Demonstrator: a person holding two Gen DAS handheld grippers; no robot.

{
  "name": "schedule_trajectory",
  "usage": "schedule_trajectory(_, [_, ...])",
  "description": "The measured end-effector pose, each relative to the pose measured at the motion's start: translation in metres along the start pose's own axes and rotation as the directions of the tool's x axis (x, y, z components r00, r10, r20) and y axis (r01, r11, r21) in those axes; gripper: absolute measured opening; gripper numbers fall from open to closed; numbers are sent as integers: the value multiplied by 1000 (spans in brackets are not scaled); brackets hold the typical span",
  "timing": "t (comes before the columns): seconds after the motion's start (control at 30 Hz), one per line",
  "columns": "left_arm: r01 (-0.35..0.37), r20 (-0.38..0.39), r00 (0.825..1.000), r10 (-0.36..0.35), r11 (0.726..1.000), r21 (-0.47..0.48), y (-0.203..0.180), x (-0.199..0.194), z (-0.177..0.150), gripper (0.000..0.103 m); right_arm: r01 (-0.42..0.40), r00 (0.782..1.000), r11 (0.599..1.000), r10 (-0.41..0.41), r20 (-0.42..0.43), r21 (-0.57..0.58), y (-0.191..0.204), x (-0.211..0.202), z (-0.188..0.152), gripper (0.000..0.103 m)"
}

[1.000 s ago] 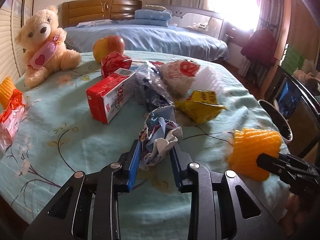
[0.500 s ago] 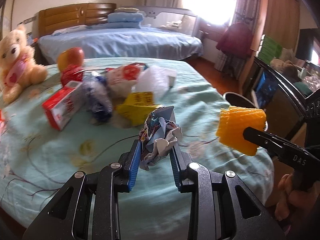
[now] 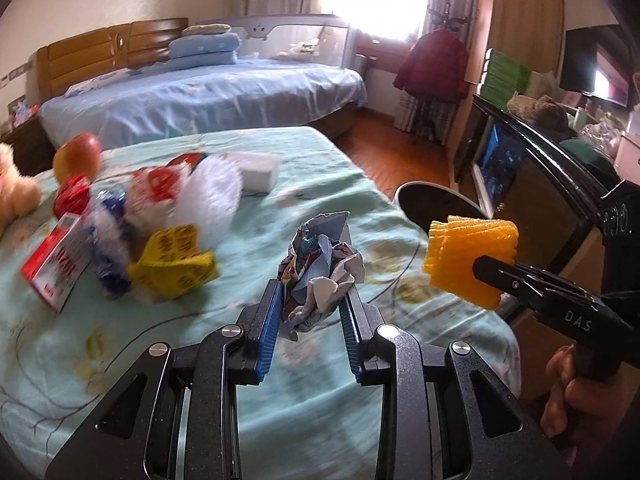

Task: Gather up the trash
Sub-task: 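Carry the crumpled paper and orange mesh net over the black trash bin with both tools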

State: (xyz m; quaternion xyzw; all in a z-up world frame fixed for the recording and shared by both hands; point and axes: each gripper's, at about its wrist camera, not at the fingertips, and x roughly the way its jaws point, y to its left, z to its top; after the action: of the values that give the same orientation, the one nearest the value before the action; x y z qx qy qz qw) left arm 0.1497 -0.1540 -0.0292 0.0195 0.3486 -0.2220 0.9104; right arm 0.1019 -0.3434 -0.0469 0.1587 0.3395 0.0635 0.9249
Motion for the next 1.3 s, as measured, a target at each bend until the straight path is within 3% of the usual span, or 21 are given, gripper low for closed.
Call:
schedule_trajectory(0.4, [59, -17, 998, -58, 997, 42, -40, 29, 22, 28, 95, 995, 994, -97, 39, 55, -48, -12, 16, 39])
schedule_trajectory(1.3, [161, -100, 983, -152, 983, 89, -102, 98, 63, 28, 241, 970, 968, -242, 14, 69, -114, 10, 52, 42])
